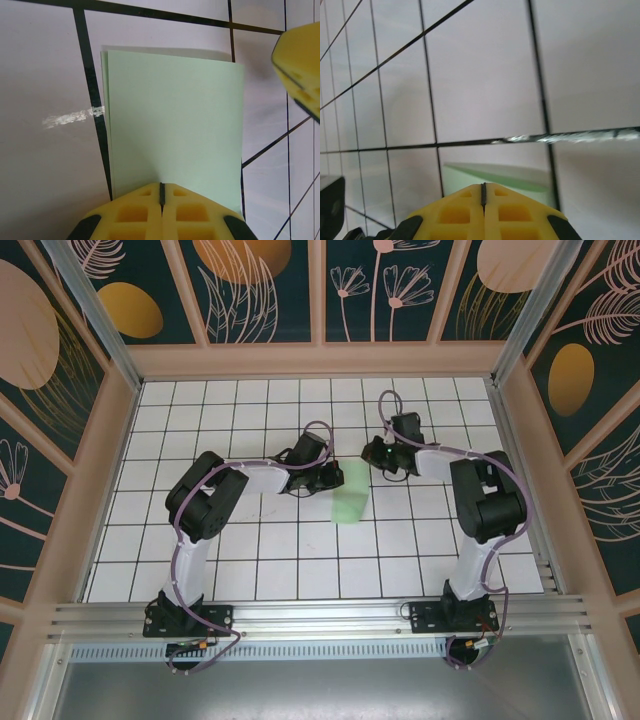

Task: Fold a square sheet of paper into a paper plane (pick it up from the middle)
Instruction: Fold the square sheet of paper in half at the center of the table.

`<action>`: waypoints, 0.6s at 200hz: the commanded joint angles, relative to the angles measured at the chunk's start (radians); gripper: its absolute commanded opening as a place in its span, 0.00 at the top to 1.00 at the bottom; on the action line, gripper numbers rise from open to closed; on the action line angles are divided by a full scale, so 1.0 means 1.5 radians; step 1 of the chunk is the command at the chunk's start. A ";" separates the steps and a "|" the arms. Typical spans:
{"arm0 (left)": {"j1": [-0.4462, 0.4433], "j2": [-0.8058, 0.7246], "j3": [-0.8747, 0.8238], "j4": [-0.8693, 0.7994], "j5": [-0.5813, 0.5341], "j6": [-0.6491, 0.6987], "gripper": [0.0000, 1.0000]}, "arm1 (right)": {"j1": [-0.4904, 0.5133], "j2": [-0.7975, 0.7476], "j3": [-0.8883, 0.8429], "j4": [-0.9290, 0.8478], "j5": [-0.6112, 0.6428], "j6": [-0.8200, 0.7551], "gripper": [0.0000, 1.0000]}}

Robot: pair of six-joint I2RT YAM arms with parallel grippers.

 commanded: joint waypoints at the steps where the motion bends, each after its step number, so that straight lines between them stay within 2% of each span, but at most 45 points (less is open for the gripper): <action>1: 0.004 0.065 -0.048 -0.131 -0.074 0.006 1.00 | 0.005 0.015 -0.007 0.007 -0.034 0.014 0.94; 27: 0.004 0.062 -0.050 -0.136 -0.078 0.005 1.00 | 0.000 0.048 -0.001 0.005 -0.039 0.010 0.94; 67: 0.004 0.058 -0.057 -0.135 -0.079 0.004 1.00 | -0.026 0.066 0.006 -0.002 0.005 0.000 0.94; 103: 0.004 0.057 -0.057 -0.135 -0.080 0.002 1.00 | -0.036 0.047 0.028 -0.021 0.080 -0.020 0.95; 120: 0.004 0.057 -0.058 -0.134 -0.080 0.002 1.00 | -0.031 0.009 0.011 -0.011 0.074 -0.018 0.94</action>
